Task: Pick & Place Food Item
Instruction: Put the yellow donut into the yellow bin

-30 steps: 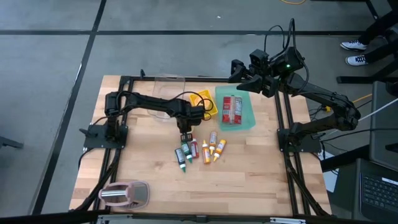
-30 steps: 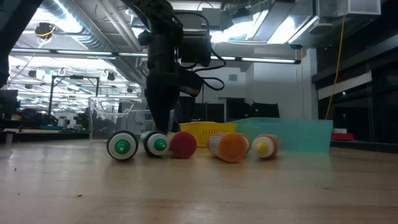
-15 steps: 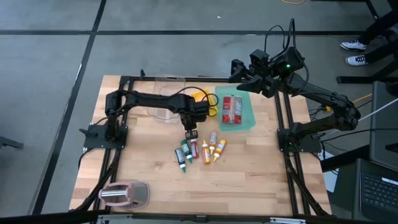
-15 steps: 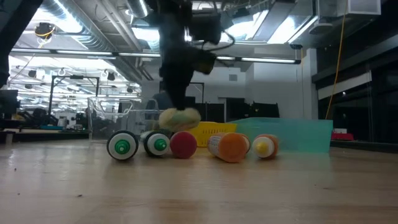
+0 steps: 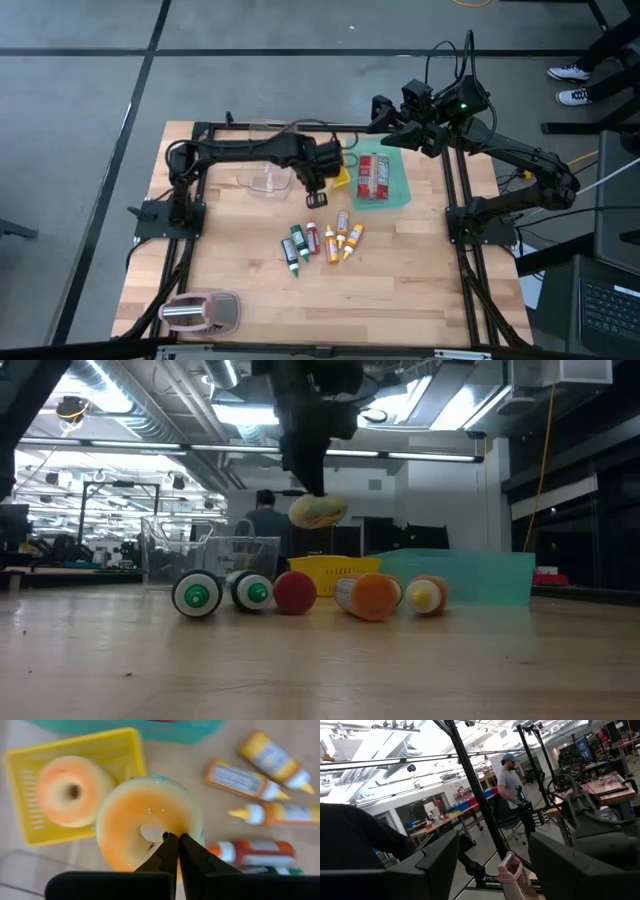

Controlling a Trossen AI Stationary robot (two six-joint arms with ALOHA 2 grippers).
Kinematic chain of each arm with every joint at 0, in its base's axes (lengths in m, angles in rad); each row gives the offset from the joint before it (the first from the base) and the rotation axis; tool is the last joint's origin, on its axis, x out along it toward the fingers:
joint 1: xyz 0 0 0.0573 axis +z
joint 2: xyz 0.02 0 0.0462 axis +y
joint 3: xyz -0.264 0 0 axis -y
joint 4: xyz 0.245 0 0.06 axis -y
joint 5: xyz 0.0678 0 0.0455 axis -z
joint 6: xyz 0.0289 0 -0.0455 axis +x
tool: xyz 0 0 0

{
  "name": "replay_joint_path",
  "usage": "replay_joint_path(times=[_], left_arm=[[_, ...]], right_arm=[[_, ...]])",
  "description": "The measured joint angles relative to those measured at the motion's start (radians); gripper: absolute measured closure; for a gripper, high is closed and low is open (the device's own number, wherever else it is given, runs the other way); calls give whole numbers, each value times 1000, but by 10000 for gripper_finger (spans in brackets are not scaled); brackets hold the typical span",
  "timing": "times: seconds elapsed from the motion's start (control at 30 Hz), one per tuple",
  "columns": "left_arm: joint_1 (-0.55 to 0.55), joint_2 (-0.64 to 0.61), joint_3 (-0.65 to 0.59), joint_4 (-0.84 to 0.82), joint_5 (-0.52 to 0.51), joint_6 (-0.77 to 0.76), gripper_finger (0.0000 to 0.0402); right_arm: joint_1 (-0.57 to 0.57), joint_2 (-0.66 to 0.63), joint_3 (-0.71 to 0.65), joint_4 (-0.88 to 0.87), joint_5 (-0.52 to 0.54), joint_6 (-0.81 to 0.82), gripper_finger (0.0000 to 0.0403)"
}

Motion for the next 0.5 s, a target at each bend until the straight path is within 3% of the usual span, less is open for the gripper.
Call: replay_joint_path(times=[0.33,0.5], left_arm=[[194,0,0,114,52,31,400],[224,16,0,155,107,84,400]], right_arm=[[0,0,0,1,11,1,166],[0,0,0,4,24,0,166]])
